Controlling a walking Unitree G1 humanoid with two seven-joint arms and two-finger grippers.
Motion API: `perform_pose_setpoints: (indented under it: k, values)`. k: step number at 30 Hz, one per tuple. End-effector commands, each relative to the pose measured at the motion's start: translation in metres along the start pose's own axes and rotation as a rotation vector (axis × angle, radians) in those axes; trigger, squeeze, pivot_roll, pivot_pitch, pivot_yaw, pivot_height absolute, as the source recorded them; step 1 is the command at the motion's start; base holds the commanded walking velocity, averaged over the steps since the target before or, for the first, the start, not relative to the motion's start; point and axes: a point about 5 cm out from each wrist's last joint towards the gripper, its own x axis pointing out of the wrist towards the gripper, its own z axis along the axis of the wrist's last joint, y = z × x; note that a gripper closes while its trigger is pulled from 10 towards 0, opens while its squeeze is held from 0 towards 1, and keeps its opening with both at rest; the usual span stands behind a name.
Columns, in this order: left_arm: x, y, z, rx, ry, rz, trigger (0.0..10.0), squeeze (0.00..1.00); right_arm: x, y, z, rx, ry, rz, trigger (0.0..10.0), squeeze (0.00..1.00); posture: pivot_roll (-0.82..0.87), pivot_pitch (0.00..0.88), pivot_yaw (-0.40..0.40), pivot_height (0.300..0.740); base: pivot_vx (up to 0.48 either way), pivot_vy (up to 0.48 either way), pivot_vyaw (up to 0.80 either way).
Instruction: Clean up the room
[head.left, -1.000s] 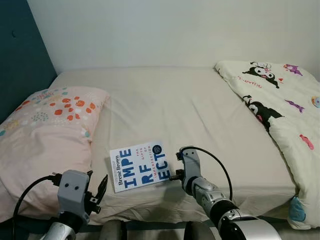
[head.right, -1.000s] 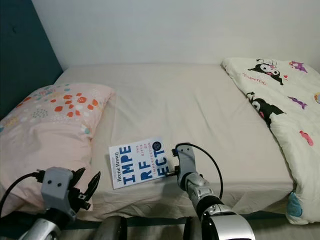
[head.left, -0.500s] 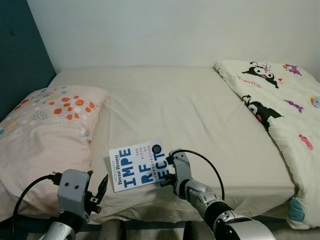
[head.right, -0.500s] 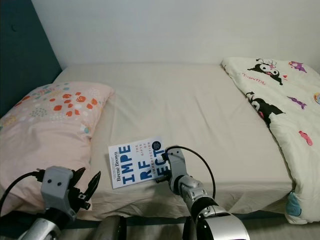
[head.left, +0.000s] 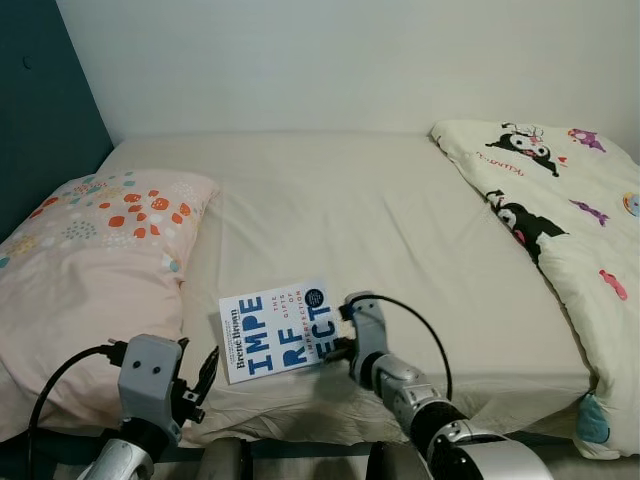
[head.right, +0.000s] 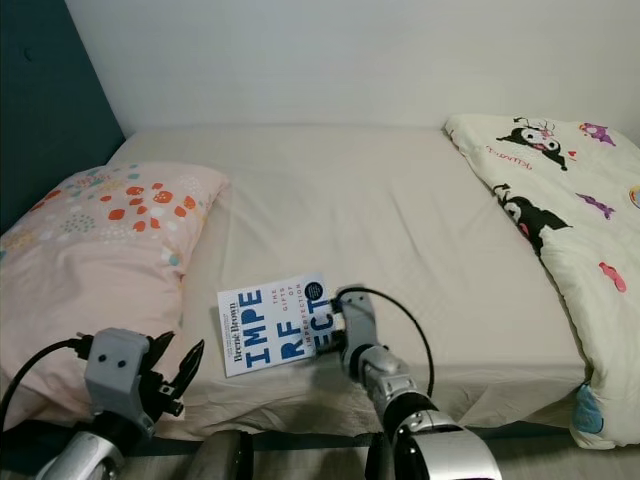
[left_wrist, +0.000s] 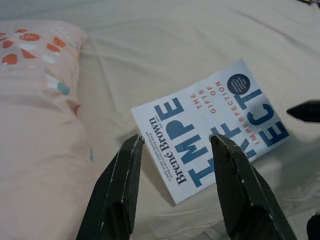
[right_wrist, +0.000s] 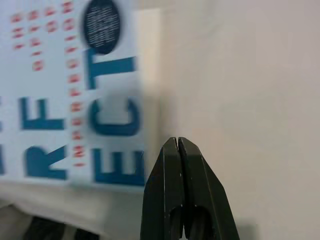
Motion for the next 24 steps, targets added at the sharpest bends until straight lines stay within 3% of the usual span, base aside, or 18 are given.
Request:
perform_pose_setpoints:
  k: [1,3,5,9,24]
  values:
    - [-0.001,-0.003,0.002,-0.002,0.005,-0.027,10.0,0.0,-0.001,-0.001,-0.004,0.025,0.014,-0.017,10.0,0.0,0.18,0.187,-0.106,0.603,0.0,0.0,0.0]
    - [-0.001,-0.004,0.003,-0.004,0.003,-0.033,10.0,0.0,-0.001,-0.002,-0.004,0.026,0.019,-0.02,10.0,0.0,0.18,0.187,-0.106,0.603,0.0,0.0,0.0]
    - [-0.002,-0.015,0.011,-0.012,-0.008,-0.116,10.0,0.0,-0.001,-0.006,-0.006,0.03,0.049,-0.036,10.0,0.0,0.2,0.209,-0.101,0.603,0.0,0.0,0.0]
    - [-0.004,-0.017,0.014,-0.01,-0.009,-0.13,10.0,0.0,-0.002,-0.007,-0.008,0.03,0.063,-0.038,10.0,0.0,0.22,0.222,-0.099,0.603,0.0,0.0,0.0]
    - [-0.013,-0.008,0.021,0.016,0.012,-0.127,10.0,0.0,-0.001,-0.001,-0.01,0.067,0.076,-0.002,10.0,0.0,0.26,0.239,-0.081,0.603,0.0,0.0,0.0]
